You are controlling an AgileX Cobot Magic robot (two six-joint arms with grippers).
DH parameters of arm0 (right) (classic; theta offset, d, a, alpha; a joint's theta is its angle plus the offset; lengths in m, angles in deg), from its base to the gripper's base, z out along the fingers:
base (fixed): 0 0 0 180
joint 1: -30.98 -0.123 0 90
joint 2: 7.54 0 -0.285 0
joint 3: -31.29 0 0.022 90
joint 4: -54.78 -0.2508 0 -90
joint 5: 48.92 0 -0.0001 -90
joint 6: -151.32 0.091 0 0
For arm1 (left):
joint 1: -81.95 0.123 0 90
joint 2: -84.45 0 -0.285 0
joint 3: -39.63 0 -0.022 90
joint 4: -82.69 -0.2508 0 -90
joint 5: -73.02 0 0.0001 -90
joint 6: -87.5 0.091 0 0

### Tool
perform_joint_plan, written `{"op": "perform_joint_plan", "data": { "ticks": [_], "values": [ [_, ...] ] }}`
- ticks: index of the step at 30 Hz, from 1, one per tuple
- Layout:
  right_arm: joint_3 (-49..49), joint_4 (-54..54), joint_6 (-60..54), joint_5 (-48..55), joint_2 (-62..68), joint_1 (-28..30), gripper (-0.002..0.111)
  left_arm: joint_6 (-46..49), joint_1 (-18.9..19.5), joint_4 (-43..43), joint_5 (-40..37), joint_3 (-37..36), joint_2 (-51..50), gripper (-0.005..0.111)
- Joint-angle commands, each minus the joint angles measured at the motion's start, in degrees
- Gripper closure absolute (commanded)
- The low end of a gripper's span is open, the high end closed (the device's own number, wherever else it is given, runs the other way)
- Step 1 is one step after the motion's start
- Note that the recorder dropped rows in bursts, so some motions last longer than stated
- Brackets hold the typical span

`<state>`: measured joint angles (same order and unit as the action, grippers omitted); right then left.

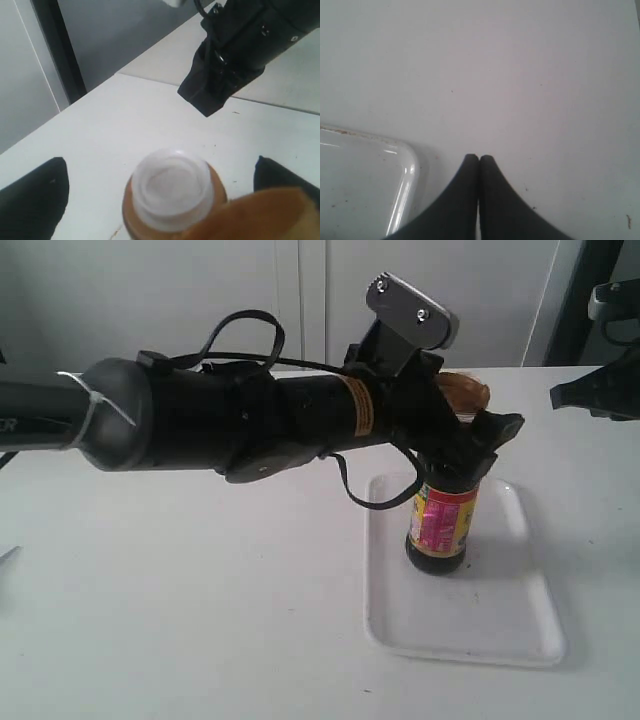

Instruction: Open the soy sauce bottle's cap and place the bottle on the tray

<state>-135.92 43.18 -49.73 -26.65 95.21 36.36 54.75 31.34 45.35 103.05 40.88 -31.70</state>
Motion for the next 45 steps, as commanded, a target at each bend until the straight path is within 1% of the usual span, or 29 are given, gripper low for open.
{"op": "perform_joint_plan", "data": {
  "ticks": [1, 5, 9, 13, 15, 16, 18, 21, 22, 23, 24, 25, 26, 27, 28, 32, 34, 35, 39, 45],
  "values": [
    [-0.1, -0.4, 0.1, -0.2, 0.0, 0.4, 0.108, 0.4, -0.3, -0.6, 0.1, 0.0, 3.8, 0.002],
    [-0.1, -0.4, 0.1, -0.2, 0.0, 0.4, 0.108, 0.6, -0.3, -0.6, 0.1, 0.0, 7.1, 0.002],
    [-0.1, -0.4, 0.1, -0.5, 0.0, 0.4, 0.108, 0.6, -0.3, -0.5, -0.1, 0.0, 7.9, 0.002],
    [-0.1, -0.2, 0.1, -0.5, 0.0, 0.4, 0.108, 0.5, -0.3, -0.2, -3.2, 0.0, 8.7, 0.002],
    [-0.1, -0.2, 0.1, -0.5, 0.0, 0.4, 0.108, -0.5, -0.3, -0.2, -6.0, 0.0, 9.8, 0.006],
    [-0.1, -0.2, 0.1, -0.5, 0.0, 0.4, 0.108, -1.0, -0.3, -0.2, -7.7, 0.0, 10.5, 0.010],
    [-0.1, -0.2, 0.1, -0.5, 0.0, 0.4, 0.108, -1.1, -0.3, -0.2, -11.1, 0.0, 12.1, 0.023],
    [-0.1, -0.2, 0.1, -0.6, 0.0, 0.4, 0.108, -1.1, -0.3, -0.2, -16.7, 0.0, 14.7, 0.050],
    [-0.1, -0.2, 0.1, -0.6, -0.2, 0.4, 0.108, -1.1, -0.3, -0.3, -21.5, 0.0, 16.4, 0.070],
    [-0.1, -0.2, 0.1, -0.6, -0.4, 0.4, 0.108, -0.8, -0.3, -0.5, -24.4, 0.0, 17.1, 0.078],
    [-0.1, -0.1, 0.1, -0.5, -1.2, 0.4, 0.108, 0.6, -0.3, -0.7, -30.9, 0.0, 18.4, 0.097],
    [-0.1, -0.1, 0.0, -0.3, -1.7, 0.4, 0.108, 1.2, -0.3, -0.7, -33.8, 0.0, 18.8, 0.105],
    [-0.1, -0.1, -1.3, 0.4, -2.8, 0.4, 0.108, 2.0, 0.1, -0.7, -40.3, 0.0, 19.7, 0.107],
    [-0.1, 0.2, -1.7, 1.1, -3.5, 0.4, 0.108, 2.0, 0.3, -0.7, -42.4, 0.0, 20.0, 0.107],
    [-0.1, 1.4, -1.7, 2.4, -4.7, 0.4, 0.108, 3.0, 1.3, -0.7, -45.7, 0.0, 20.8, 0.107],
    [-1.2, 2.4, -1.7, 8.5, -7.8, 0.4, 0.108, 3.6, 4.7, 0.2, -52.8, 0.0, 22.7, 0.107],
    [-2.9, 3.1, -1.7, 13.0, -9.4, 0.4, 0.108, 4.7, 6.7, 0.4, -57.2, 0.0, 23.6, 0.107],
    [-3.9, 3.7, -1.6, 14.9, -10.5, 0.4, 0.108, 4.7, 8.3, 0.5, -58.9, 0.0, 24.1, 0.107],
    [-5.3, 3.7, -1.2, 18.6, -13.4, 0.2, 0.108, 7.5, 11.7, 3.1, -61.4, 0.0, 25.0, 0.107],
    [-5.3, 4.1, -1.2, 19.6, -16.4, -2.7, 0.108, 11.4, 16.4, 6.5, -64.9, 0.0, 25.0, 0.107]
  ]
}}
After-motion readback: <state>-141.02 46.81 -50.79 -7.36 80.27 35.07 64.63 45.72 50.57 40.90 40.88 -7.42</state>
